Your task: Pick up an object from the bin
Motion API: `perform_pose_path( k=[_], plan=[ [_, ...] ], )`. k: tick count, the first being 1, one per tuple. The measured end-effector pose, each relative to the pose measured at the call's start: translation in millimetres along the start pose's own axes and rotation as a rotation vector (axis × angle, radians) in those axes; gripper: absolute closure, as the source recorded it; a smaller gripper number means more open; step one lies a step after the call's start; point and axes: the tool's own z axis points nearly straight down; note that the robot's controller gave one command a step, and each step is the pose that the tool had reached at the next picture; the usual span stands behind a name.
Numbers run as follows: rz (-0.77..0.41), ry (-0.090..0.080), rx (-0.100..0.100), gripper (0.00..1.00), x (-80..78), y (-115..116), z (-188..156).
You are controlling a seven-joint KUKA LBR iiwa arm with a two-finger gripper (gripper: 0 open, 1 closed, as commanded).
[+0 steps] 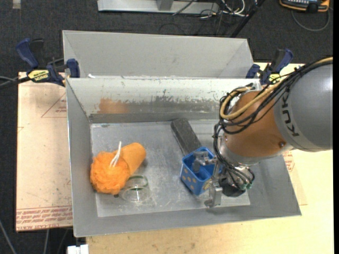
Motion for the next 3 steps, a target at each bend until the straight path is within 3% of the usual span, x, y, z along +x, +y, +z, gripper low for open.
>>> perform_pose_path(
  k=[1, 2, 3],
  plan=[
    [-0.135, -0.010, -0.002, 0.00, 9.7, -3, 24],
    [-0.174, -0.012, 0.000, 0.00, 12.5, -13, 29],
    [-0.478, -0.010, 0.001, 0.00, 11.9, 1, 4]
  ],
)
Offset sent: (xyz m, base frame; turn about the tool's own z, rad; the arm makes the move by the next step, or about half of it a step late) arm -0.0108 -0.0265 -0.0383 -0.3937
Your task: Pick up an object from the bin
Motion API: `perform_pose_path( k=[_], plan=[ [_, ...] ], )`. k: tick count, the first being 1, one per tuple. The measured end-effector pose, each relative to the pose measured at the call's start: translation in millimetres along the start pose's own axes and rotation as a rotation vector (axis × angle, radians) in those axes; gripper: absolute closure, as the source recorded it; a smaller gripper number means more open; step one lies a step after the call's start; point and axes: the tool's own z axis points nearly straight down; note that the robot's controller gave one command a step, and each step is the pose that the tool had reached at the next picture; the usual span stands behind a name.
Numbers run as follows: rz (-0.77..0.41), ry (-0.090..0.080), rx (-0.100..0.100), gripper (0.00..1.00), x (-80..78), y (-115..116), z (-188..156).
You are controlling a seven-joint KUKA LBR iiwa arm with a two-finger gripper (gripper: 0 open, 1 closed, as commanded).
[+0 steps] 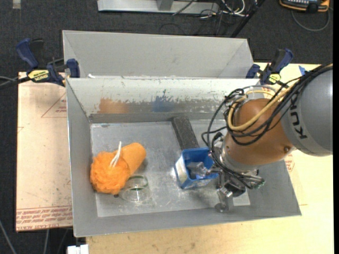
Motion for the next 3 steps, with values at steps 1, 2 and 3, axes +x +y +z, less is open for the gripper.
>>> perform_pose_path(
  k=[1, 2, 3],
  plan=[
    [-0.027, -0.005, 0.001, 0.00, -0.2, 3, -6],
    [0.103, -0.001, -0.002, 0.00, -17.8, -36, 1],
    [-0.045, -0.008, 0.001, 1.00, 2.4, -55, 16]
  ],
)
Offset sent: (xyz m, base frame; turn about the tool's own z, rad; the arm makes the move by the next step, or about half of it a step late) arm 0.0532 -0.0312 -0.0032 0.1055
